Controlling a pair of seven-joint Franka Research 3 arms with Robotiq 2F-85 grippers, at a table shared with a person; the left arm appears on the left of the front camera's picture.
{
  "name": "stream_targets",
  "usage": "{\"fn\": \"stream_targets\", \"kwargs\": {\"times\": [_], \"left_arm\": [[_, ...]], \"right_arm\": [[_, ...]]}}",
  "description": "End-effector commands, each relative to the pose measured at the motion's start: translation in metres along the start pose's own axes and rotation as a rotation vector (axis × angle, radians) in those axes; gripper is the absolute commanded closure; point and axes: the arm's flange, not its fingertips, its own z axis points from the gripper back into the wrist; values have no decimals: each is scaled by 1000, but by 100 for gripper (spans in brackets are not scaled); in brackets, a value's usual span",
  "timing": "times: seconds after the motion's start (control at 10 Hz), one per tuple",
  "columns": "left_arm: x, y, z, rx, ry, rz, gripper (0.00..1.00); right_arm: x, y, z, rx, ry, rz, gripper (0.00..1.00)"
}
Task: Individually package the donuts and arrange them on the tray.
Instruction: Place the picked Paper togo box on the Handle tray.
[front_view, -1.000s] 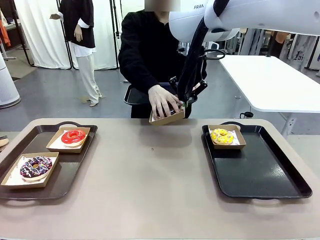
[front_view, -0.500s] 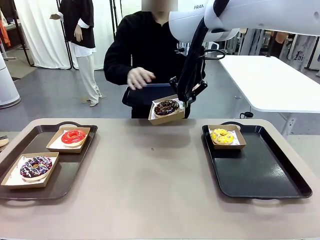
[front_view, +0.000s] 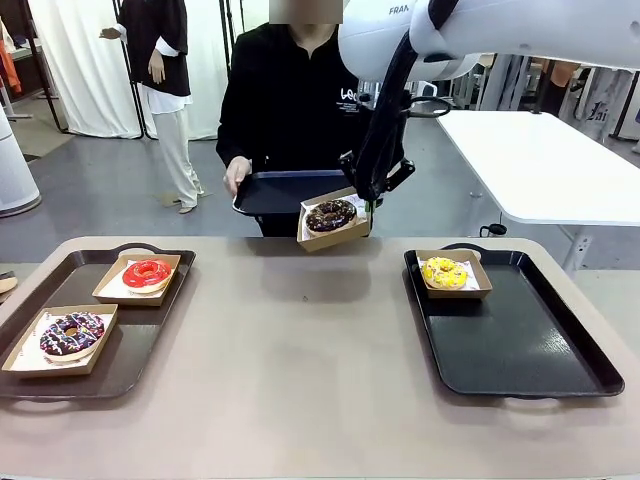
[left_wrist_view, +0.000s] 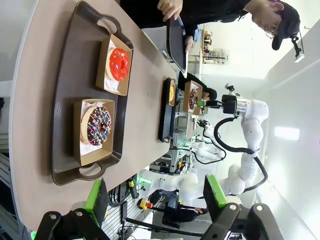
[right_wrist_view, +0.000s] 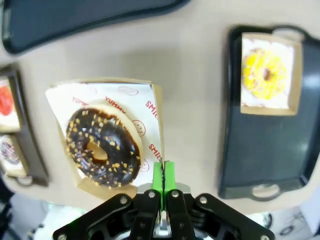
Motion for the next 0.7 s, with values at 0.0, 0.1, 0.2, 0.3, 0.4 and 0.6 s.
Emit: {"fn": "stream_targets", "kwargs": {"times": [0.0, 0.1, 0.2, 0.3, 0.4, 0.6], "left_arm": [[-2, 0, 2, 0, -5, 1, 0], [-2, 0, 2, 0, -5, 1, 0], [-2, 0, 2, 0, -5, 1, 0], [-2, 0, 2, 0, -5, 1, 0], [-2, 0, 2, 0, -5, 1, 0], [-2, 0, 2, 0, -5, 1, 0]], "right_arm": [[-36, -40, 28, 41, 5, 120, 99], [-50, -62, 43, 50, 34, 119, 99], [-64, -86, 54, 34, 38, 104, 99], [-73, -117, 62, 52, 21, 25, 99], [-81, -142, 59, 45, 44, -24, 99], [-101, -181, 47, -50, 39, -69, 99]]}}
